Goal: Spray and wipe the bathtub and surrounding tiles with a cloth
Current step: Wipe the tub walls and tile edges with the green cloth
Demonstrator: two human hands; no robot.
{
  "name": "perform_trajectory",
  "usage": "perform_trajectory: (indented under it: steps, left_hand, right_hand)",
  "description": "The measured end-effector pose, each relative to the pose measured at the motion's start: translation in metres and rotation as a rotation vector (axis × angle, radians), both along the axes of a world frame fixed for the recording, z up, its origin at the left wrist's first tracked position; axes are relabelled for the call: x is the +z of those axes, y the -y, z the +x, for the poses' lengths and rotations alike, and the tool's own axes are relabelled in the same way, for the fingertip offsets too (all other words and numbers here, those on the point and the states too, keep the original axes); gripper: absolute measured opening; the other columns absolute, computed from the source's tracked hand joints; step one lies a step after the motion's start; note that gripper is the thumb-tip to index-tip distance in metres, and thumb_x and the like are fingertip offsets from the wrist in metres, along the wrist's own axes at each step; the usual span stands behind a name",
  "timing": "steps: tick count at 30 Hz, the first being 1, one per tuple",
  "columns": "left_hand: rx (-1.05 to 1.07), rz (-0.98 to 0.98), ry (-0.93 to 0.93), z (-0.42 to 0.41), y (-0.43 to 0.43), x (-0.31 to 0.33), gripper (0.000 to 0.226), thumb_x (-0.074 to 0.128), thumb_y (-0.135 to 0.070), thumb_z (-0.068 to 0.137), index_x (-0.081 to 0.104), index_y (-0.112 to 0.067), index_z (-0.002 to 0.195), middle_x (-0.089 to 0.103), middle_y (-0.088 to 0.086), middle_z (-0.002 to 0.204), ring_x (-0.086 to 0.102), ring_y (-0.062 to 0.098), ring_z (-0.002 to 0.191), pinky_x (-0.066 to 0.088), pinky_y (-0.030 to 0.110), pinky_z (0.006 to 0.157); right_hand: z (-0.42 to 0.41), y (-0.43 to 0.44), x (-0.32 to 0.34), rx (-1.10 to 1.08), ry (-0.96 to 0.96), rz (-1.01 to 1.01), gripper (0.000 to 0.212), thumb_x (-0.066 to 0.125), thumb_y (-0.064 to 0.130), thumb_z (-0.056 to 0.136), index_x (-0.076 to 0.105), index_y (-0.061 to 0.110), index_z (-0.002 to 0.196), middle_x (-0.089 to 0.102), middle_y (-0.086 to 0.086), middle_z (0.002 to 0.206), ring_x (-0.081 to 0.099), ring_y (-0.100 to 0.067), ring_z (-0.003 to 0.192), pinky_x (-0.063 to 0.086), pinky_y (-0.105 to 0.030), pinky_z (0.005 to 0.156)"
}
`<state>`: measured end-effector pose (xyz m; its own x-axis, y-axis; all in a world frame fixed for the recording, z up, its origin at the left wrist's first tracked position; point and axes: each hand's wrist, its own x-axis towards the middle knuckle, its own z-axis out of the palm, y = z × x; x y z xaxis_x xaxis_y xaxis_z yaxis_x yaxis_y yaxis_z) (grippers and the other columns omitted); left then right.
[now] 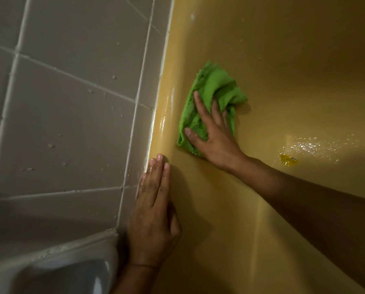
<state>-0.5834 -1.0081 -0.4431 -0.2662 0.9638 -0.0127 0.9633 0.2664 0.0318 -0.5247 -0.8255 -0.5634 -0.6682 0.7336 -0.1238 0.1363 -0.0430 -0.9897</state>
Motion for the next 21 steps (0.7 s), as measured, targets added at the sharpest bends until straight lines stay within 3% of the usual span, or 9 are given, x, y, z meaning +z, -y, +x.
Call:
perform_trajectory:
  steps: [6,11,16,21]
  left_hand:
    - [0.005,-0.01,-0.012,-0.002,-0.006,0.0,0.084,0.051,0.007,0.077,0.028,-0.002,0.158,0.019,0.006,0.17,0.015,0.028,0.157,0.024,0.054,0.123]
    - [0.001,-0.006,-0.01,-0.002,-0.013,0.001,0.081,0.051,0.008,0.078,0.031,-0.001,0.156,0.02,0.009,0.169,0.017,0.028,0.157,0.021,0.05,0.124]
    - [0.006,-0.011,-0.002,-0.003,-0.018,0.002,0.077,0.045,0.001,0.081,0.032,0.0,0.156,0.021,0.009,0.169,0.018,0.029,0.157,0.021,0.049,0.125]
    - [0.018,-0.023,-0.007,-0.003,-0.02,0.002,0.082,0.051,0.006,0.078,0.03,-0.001,0.157,0.021,0.009,0.169,0.016,0.029,0.157,0.026,0.055,0.122]
  right_hand:
    - [0.012,0.016,0.001,0.111,0.021,0.202,0.081,0.043,0.07,0.092,-0.015,0.062,0.148,-0.017,0.005,0.166,-0.021,-0.037,0.15,0.0,-0.055,0.12]
    - [0.026,0.039,-0.018,0.244,0.085,0.288,0.082,0.037,0.074,0.091,-0.027,0.066,0.141,-0.032,0.008,0.155,-0.031,-0.031,0.144,-0.003,-0.049,0.121]
    - [0.037,0.064,-0.047,0.296,0.14,0.157,0.084,0.039,0.075,0.09,-0.028,0.067,0.14,-0.035,0.009,0.154,-0.032,-0.032,0.146,0.001,-0.053,0.122]
    - [0.044,0.066,-0.078,0.224,0.171,-0.071,0.087,0.041,0.075,0.085,-0.022,0.065,0.144,-0.031,0.009,0.158,-0.019,-0.034,0.152,0.008,-0.057,0.123]
